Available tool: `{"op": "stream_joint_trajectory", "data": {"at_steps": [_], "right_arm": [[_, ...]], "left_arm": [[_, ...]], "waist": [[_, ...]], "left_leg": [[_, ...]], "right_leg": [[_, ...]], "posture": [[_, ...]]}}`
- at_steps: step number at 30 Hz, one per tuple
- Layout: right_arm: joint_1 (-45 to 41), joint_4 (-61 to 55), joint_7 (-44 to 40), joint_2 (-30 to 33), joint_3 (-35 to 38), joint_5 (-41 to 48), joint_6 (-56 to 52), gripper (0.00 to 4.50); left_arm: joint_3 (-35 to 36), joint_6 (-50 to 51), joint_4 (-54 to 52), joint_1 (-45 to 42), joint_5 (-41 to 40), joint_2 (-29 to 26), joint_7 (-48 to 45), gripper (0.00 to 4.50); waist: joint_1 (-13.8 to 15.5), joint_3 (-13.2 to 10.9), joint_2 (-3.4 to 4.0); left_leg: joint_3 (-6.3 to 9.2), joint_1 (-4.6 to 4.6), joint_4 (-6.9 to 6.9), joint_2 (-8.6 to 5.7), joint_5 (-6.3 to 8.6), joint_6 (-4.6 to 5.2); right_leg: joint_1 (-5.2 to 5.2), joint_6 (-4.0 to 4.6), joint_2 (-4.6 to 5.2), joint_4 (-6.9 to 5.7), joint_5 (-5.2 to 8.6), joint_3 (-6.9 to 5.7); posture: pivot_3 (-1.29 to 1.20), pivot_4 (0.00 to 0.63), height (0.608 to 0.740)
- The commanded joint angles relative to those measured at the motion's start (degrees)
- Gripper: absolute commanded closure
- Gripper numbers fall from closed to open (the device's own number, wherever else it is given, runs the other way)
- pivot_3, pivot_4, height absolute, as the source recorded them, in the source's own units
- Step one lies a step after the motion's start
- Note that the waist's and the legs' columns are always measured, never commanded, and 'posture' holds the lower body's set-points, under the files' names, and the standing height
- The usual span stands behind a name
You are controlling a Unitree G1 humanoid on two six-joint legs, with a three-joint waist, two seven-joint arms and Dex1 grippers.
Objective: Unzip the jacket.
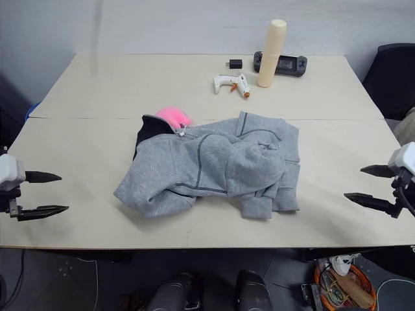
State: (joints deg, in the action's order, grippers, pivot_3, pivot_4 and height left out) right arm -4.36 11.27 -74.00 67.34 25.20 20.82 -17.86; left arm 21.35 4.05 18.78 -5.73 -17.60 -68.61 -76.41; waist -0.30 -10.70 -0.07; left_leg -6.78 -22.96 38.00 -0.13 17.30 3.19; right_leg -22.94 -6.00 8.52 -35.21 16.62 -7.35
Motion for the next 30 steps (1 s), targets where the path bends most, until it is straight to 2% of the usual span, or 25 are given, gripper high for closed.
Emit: {"op": "stream_joint_trajectory", "data": {"at_steps": [1,17,21,25,30], "right_arm": [[0.4,-1.4,0.0,0.5,2.5,1.0,-0.2,0.05],[2.7,-8.1,1.4,-0.2,3.1,2.5,-3.1,0.05],[1.2,-15.1,2.9,-0.8,3.7,8.8,-12.1,0.05],[-1.1,-24.2,6.9,-3.5,1.1,13.8,-17.4,0.05],[-12.9,-22.2,14.5,-9.8,-8.9,12.8,-21.4,0.05]], "left_arm": [[1.1,-1.5,-0.6,1.0,-0.1,0.0,-0.5,0.00],[-0.6,4.4,-10.2,0.9,-1.4,1.7,2.1,0.00],[-0.7,16.3,-17.0,-3.5,-10.3,2.2,0.0,0.00],[-2.0,26.9,-26.3,-8.4,-19.8,3.0,0.3,0.00],[-6.0,32.2,-32.9,-15.0,-24.8,5.7,1.9,0.00]], "waist": [[0.0,0.0,0.00],[0.1,0.0,0.00],[0.2,0.0,0.00],[0.2,0.0,0.00],[0.0,0.0,-0.01]], "left_leg": [[0.00,0.00,0.00,0.00,0.00,0.00],[0.00,0.00,0.00,0.00,0.00,0.00],[0.04,-0.02,0.08,0.00,-0.02,0.03],[0.10,-0.02,0.10,0.00,-0.02,0.03],[0.05,0.07,0.15,0.00,-0.07,0.00]], "right_leg": [[0.00,0.00,0.00,0.00,0.00,0.00],[-0.01,0.00,0.00,-0.06,0.00,0.02],[0.00,0.00,0.01,-0.14,0.00,0.02],[0.04,0.00,0.00,-0.14,0.00,0.02],[0.13,0.00,-0.10,-0.19,0.00,0.04]], "posture": [[0.00,0.150,0.740],[0.00,0.150,0.740],[0.00,0.150,0.740],[0.00,0.150,0.740],[0.00,0.150,0.740]]}}
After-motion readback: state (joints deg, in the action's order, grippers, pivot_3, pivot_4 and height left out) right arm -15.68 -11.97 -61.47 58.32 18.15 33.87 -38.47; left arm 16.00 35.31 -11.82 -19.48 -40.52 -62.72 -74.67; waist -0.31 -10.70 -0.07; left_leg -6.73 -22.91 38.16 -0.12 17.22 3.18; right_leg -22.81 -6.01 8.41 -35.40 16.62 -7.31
